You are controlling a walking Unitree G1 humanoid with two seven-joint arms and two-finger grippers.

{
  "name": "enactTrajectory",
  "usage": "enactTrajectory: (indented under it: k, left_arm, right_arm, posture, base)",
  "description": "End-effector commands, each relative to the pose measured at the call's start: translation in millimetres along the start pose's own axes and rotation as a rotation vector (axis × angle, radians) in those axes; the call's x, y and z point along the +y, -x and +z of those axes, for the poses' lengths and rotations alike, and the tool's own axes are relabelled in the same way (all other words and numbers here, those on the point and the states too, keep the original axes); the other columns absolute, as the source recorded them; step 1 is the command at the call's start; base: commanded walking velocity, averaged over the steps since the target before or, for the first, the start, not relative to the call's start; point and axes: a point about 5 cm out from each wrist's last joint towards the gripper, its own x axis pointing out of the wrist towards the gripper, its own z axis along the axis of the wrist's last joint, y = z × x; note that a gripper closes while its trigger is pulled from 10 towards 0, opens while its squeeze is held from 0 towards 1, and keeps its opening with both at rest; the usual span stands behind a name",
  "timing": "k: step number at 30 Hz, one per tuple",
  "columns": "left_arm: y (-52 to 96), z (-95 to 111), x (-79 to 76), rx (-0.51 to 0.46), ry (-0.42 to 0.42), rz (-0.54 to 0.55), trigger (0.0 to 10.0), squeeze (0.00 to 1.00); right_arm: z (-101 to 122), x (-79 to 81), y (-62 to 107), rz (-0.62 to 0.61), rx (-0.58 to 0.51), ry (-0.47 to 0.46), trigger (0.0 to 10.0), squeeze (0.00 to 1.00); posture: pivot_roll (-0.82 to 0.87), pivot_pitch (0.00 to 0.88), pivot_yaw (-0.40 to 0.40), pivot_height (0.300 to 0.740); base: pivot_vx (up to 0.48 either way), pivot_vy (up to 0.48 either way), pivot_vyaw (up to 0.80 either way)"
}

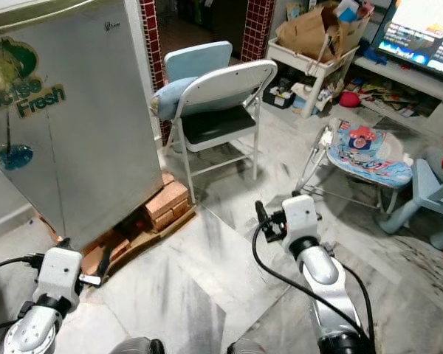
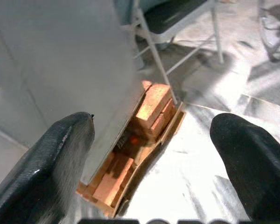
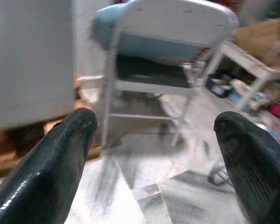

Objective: Restocking fridge

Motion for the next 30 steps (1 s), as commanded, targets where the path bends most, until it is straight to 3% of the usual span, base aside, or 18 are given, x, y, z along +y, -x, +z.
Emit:
enactTrajectory:
  k: [1, 4, 5, 11, 14, 15, 19, 23, 30]
  left_arm:
    - [2.8, 7.4, -1.6, -0.031, -0.020, -0.022, 10.0, 0.00]
    - [4.0, 9.8, -0.9, -0.044, -0.022, 0.001, 10.0, 0.00]
    - [-0.7, 11.1, 2.5, -0.054, 0.006, 0.096, 10.0, 0.00]
    - [-5.0, 15.1, 7.2, -0.075, 0.039, 0.211, 10.0, 0.00]
    - [-4.1, 9.0, 28.3, -0.046, 0.071, 0.391, 10.0, 0.00]
    - [-3.4, 8.1, 30.8, -0.043, 0.080, 0.410, 10.0, 0.00]
    - [-3.6, 7.5, 24.4, -0.038, 0.077, 0.346, 10.0, 0.00]
    - [-3.8, 7.3, 10.7, -0.039, 0.075, 0.273, 10.0, 0.00]
    - [-10.0, 7.9, 9.0, -0.039, 0.124, 0.299, 10.0, 0.00]
  right_arm:
    - [2.8, 0.1, 2.5, 0.041, 0.000, 0.028, 10.0, 0.00]
    - [-1.7, -0.7, 6.9, 0.025, 0.005, 0.018, 10.0, 0.00]
    - [-6.8, -1.7, 7.3, -0.065, 0.003, -0.025, 10.0, 0.00]
    - [-5.5, -2.5, 7.8, -0.156, -0.053, -0.024, 10.0, 0.00]
    - [-14.1, -18.8, 13.0, -0.377, -0.017, -0.096, 10.0, 0.00]
    - [-15.4, -19.5, 13.4, -0.389, -0.011, -0.110, 10.0, 0.00]
    - [-11.5, -11.1, 9.3, -0.307, -0.028, -0.070, 10.0, 0.00]
    - [-17.5, -14.0, 11.9, -0.317, -0.011, -0.062, 10.0, 0.00]
    - [-22.4, -12.2, 13.4, -0.315, 0.005, -0.061, 10.0, 0.00]
  posture:
    - [0.01, 0.052, -0.047, 0.740]
    - [0.02, 0.024, -0.043, 0.740]
    - [0.03, 0.000, -0.023, 0.740]
    - [0.04, 0.000, -0.010, 0.740]
    - [0.05, 0.000, -0.005, 0.740]
    - [0.04, 0.000, -0.003, 0.740]
    - [0.03, 0.000, -0.001, 0.740]
    - [0.03, 0.001, -0.005, 0.740]
    - [0.02, 0.008, -0.002, 0.740]
  base:
    - [0.000, 0.000, 0.00]
    - [0.000, 0.000, 0.00]
    - [0.000, 0.000, 0.00]
    - [0.000, 0.000, 0.00]
    - [0.000, 0.000, 0.00]
    - [0.000, 0.000, 0.00]
    - [0.000, 0.000, 0.00]
    - [0.000, 0.082, 0.00]
    - [0.000, 0.458, 0.00]
